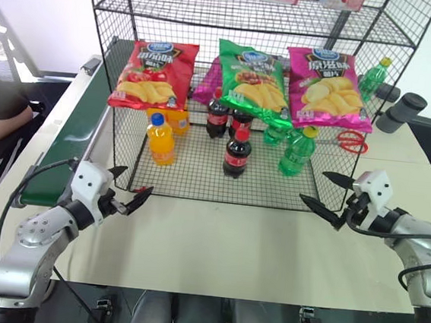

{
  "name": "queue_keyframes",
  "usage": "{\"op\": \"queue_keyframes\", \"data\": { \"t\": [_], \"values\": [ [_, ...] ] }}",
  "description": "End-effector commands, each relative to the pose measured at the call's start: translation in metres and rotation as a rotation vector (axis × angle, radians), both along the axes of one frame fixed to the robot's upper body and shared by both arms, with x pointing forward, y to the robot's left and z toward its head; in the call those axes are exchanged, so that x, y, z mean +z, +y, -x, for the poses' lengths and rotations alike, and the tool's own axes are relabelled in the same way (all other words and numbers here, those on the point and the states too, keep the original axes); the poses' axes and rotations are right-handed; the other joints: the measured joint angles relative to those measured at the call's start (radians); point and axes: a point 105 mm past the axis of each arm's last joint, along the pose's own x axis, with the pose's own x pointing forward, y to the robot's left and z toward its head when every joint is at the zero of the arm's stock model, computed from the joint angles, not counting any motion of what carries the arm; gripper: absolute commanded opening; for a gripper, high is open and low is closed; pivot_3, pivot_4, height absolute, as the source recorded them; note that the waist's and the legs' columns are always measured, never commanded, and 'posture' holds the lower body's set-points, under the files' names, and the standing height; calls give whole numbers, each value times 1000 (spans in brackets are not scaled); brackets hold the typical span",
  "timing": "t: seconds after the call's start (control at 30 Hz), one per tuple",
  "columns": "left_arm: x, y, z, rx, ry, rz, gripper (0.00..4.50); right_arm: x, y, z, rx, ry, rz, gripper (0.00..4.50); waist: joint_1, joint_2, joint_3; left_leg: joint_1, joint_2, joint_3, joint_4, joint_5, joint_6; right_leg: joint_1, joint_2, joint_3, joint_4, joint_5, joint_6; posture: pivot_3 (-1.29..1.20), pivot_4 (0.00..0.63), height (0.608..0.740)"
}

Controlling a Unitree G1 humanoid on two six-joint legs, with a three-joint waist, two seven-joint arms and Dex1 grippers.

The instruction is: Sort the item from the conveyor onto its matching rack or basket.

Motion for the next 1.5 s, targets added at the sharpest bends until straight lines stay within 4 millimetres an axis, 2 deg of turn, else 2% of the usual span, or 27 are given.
{"op": "queue_keyframes", "data": {
  "t": [0.03, 1.5],
  "values": [
    [9, -1, 0, -6, -44, -6, 4500, 10, 2, -4, 8, -47, -1, 4422, 0, 0, 0, 0, 0, 0, 0, 0, 0, 0, 0, 0, 0, 0, 0, 0, 150, 734],
    [3, 0, -4, 24, -55, -39, 4500, 2, 14, -13, 44, -51, -1, 4422, 0, 0, 0, 0, 0, 0, 1, 0, 0, 0, 0, 0, 1, 0, 0, 0, 150, 734]
  ]
}}
